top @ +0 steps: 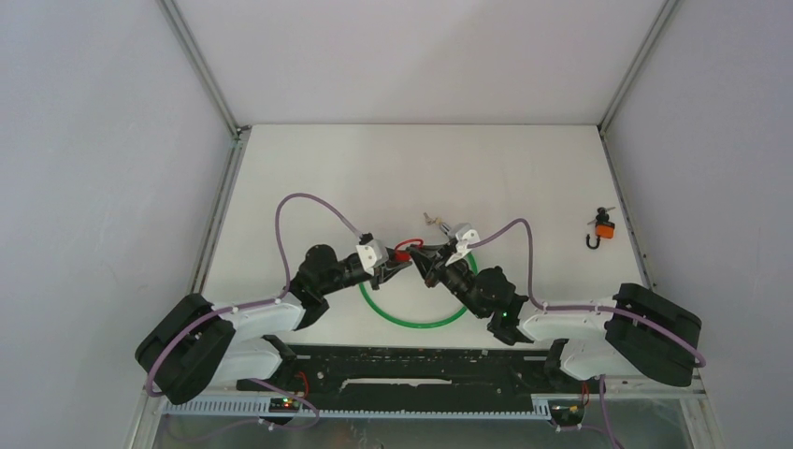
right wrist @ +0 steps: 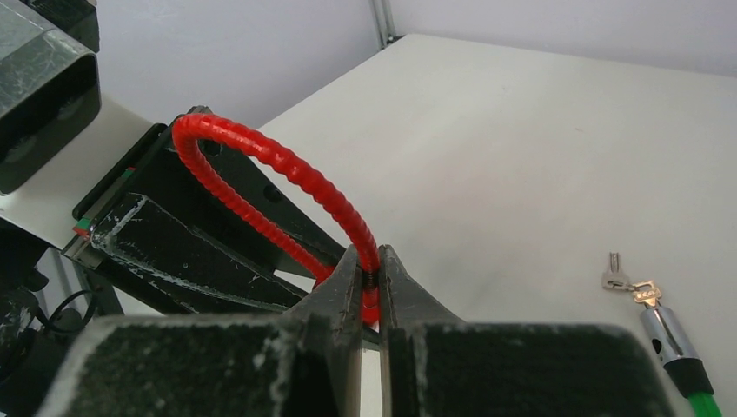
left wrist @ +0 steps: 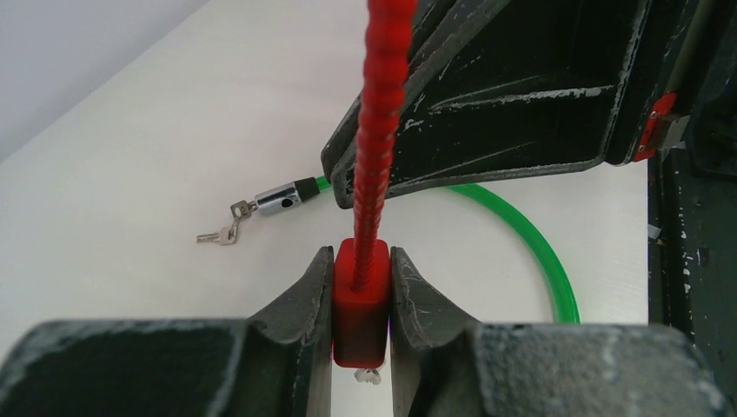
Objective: Lock with the key
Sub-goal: Lock the lock.
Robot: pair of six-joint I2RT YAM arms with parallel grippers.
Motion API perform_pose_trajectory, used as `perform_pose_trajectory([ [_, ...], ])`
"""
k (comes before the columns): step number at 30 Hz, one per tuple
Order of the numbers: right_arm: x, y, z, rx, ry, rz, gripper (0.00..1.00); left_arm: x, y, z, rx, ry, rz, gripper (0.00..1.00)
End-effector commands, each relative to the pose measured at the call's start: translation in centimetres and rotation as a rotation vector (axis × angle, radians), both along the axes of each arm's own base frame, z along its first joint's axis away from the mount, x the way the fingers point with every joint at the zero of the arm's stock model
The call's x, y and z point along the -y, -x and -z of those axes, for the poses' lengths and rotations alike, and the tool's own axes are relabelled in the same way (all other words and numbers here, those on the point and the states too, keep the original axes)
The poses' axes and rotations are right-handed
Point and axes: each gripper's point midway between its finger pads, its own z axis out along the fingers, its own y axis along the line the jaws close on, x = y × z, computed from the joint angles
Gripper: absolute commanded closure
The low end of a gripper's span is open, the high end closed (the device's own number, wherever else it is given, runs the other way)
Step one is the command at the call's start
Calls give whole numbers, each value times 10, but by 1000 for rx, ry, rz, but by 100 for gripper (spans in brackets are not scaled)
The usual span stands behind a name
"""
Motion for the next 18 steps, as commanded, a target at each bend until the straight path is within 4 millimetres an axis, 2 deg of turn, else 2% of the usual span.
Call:
perform_pose_trajectory([
  [1,-18,19,19,-31,81,-107,90,12,0,-63,162,136,46,100],
  [3,-18,20,14,-14,78,-111,76,12,0,-63,161,136,43,100],
  [5,-16,22,6,9,73,-117,70,12,0,-63,160,137,41,100],
  [12,-4,28,-23,57,49,-120,60,11,-4,-63,157,138,22,100],
  [18,13,38,-33,76,65,-123,57,-1,-25,-64,119,156,-125,100],
])
